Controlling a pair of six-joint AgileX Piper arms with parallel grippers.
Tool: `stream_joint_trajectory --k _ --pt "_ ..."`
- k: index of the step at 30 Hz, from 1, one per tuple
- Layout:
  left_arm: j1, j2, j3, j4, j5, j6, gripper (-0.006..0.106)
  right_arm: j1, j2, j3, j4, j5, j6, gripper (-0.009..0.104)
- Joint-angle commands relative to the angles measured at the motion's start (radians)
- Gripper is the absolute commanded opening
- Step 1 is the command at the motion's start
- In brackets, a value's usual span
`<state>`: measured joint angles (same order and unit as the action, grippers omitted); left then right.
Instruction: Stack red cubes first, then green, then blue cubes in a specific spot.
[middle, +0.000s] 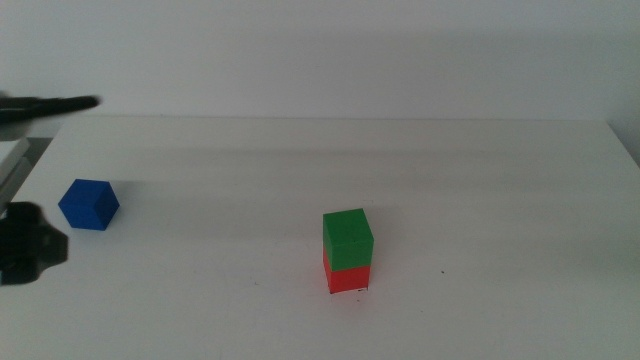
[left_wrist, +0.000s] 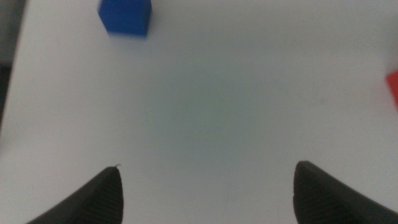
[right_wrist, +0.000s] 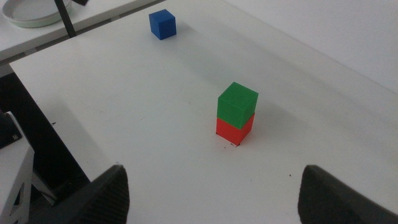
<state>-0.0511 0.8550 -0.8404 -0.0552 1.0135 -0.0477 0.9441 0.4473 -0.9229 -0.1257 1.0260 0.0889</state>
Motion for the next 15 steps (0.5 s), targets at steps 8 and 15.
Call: stream_joint_trajectory --k 8,15 --pt "0.001 0.29 -0.102 0.106 -0.04 -0.079 0.094 0.002 -0.003 0.005 -0.004 -0.01 -0.008 0.088" --pt "0.072 0.575 -0.356 0.066 0.03 0.094 0.094 0.002 -0.003 0.005 -0.004 -0.01 -0.003 0.088"
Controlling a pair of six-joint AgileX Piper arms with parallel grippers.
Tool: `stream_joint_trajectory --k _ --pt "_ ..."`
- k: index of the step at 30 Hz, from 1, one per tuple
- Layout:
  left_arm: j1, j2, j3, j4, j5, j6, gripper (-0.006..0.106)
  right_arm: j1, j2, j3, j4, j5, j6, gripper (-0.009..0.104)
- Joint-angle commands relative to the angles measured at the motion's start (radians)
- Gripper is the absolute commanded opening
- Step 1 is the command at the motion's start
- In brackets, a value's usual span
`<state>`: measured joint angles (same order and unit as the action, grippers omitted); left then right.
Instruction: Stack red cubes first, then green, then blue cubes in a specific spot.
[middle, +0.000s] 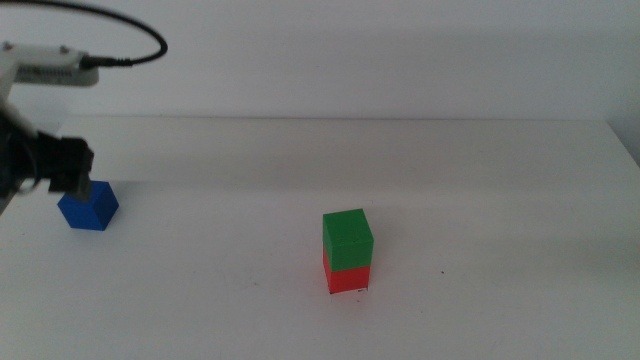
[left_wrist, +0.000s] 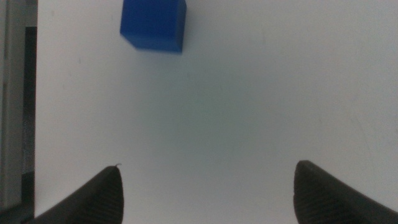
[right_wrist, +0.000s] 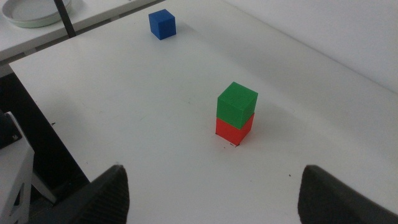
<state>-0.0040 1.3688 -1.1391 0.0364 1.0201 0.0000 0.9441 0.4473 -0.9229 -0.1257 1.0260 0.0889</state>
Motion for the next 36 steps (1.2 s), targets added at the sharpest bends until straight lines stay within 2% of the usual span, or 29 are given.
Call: stream_joint_trajectory --k 1,6,9,13,36 --pt "0.046 0.095 -0.1 -0.036 0.041 0.068 0.094 0.002 -0.003 0.005 -0.004 -0.01 -0.003 0.088" --pt "0.116 0.285 -0.279 -0.085 0.097 0.134 0.094 0.002 -0.003 0.005 -0.004 -0.01 -0.003 0.088" --pt "0.135 0.376 -0.338 -0.098 0.095 0.164 0.094 0.002 -0.003 0.005 -0.004 -0.01 -0.003 0.088" --pt "0.165 0.461 -0.394 -0.159 0.103 0.22 0.094 0.002 -0.003 0.005 -0.004 -0.01 -0.003 0.088" --pt "0.185 0.657 -0.412 -0.158 0.001 0.264 0.094 0.002 -0.003 0.005 -0.004 -0.008 0.008 0.088"
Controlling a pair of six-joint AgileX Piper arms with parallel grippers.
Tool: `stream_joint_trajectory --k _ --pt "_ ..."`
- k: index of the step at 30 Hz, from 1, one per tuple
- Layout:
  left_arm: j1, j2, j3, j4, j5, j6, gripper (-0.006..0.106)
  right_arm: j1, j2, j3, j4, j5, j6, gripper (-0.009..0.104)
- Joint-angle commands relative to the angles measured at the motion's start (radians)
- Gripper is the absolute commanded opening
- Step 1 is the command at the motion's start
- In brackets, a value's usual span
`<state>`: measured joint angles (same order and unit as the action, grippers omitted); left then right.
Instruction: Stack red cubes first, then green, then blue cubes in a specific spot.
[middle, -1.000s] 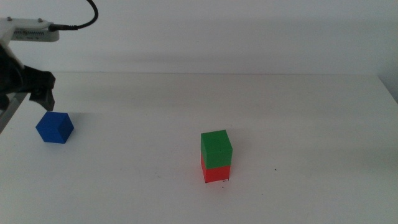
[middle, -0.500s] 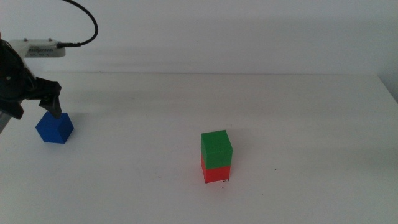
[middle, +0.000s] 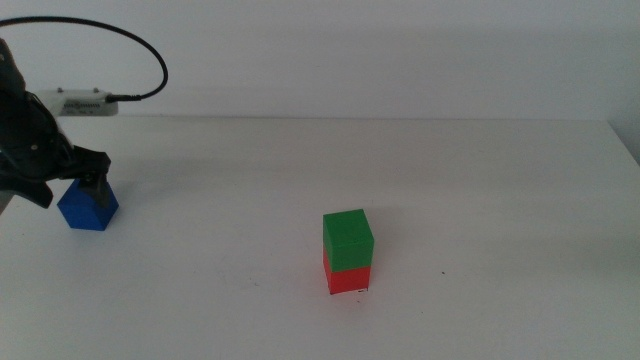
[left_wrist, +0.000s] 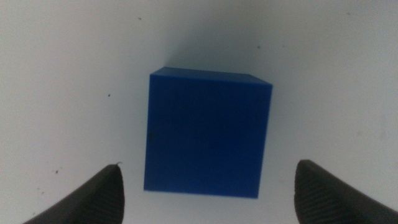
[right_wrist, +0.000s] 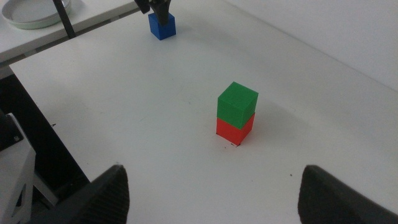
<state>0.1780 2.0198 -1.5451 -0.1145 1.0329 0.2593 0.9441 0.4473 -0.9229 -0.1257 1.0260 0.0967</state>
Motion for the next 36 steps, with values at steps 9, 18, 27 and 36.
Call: stream_joint_trajectory --k 9,18,27,36 --pt "0.003 0.038 -0.006 -0.007 -0.016 0.017 0.074 0.002 -0.003 0.005 -0.004 -0.008 0.0 0.088" --pt "0.001 -0.01 -0.013 -0.05 0.094 -0.022 0.005 0.002 -0.003 0.005 -0.004 -0.008 0.0 0.088" --pt "-0.204 -0.425 0.215 0.029 0.05 -0.369 -0.002 0.002 -0.003 0.005 -0.004 -0.008 0.0 0.088" --pt "-0.656 -0.553 0.143 0.167 0.188 -0.853 -0.002 0.002 -0.003 0.005 -0.004 -0.008 0.0 0.088"
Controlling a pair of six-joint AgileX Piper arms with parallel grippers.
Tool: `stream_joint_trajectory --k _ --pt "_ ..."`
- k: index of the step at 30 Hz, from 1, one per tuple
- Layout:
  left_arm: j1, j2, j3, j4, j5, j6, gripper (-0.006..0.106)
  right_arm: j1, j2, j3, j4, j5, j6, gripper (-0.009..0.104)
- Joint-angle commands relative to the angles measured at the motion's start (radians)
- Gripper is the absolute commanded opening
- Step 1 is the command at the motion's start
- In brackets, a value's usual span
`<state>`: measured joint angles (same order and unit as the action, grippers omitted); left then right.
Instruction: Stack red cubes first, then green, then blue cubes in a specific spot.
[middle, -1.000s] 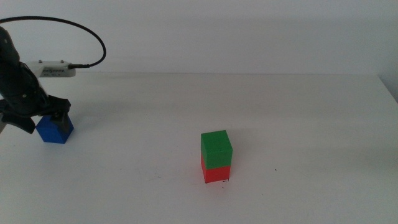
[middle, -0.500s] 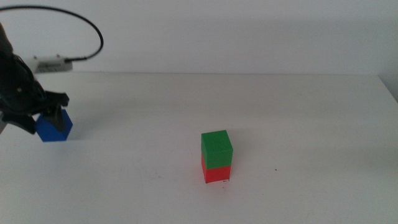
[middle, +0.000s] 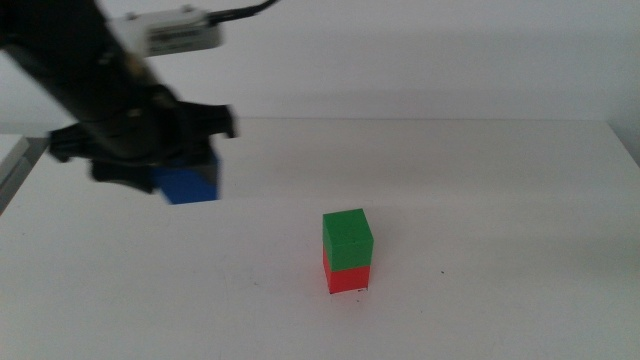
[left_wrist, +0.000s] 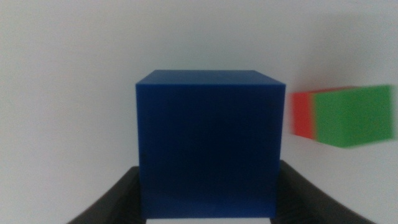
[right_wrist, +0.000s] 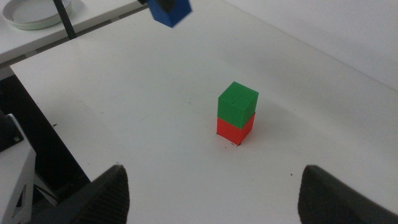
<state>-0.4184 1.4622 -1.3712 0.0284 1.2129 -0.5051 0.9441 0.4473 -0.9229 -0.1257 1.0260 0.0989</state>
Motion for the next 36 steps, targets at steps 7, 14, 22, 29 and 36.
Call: stream_joint_trajectory --k 7,14,22,29,36 --pt "-0.314 0.152 -0.171 0.108 0.008 -0.267 -0.002 0.002 -0.003 0.005 -0.002 -0.008 -0.002 0.088" --pt "-0.421 0.312 -0.275 0.14 0.008 -0.356 -0.002 0.002 -0.003 0.005 -0.002 -0.008 -0.002 0.088" --pt "-0.428 0.384 -0.328 0.135 0.008 -0.394 -0.002 0.002 -0.003 0.005 -0.002 -0.008 -0.002 0.088" --pt "-0.428 0.386 -0.326 0.155 0.008 -0.446 -0.002 0.002 -0.003 0.005 -0.002 -0.008 -0.002 0.088" --pt "-0.428 0.42 -0.326 0.14 0.008 -0.456 -0.002 0.002 -0.003 0.005 -0.002 -0.008 -0.002 0.088"
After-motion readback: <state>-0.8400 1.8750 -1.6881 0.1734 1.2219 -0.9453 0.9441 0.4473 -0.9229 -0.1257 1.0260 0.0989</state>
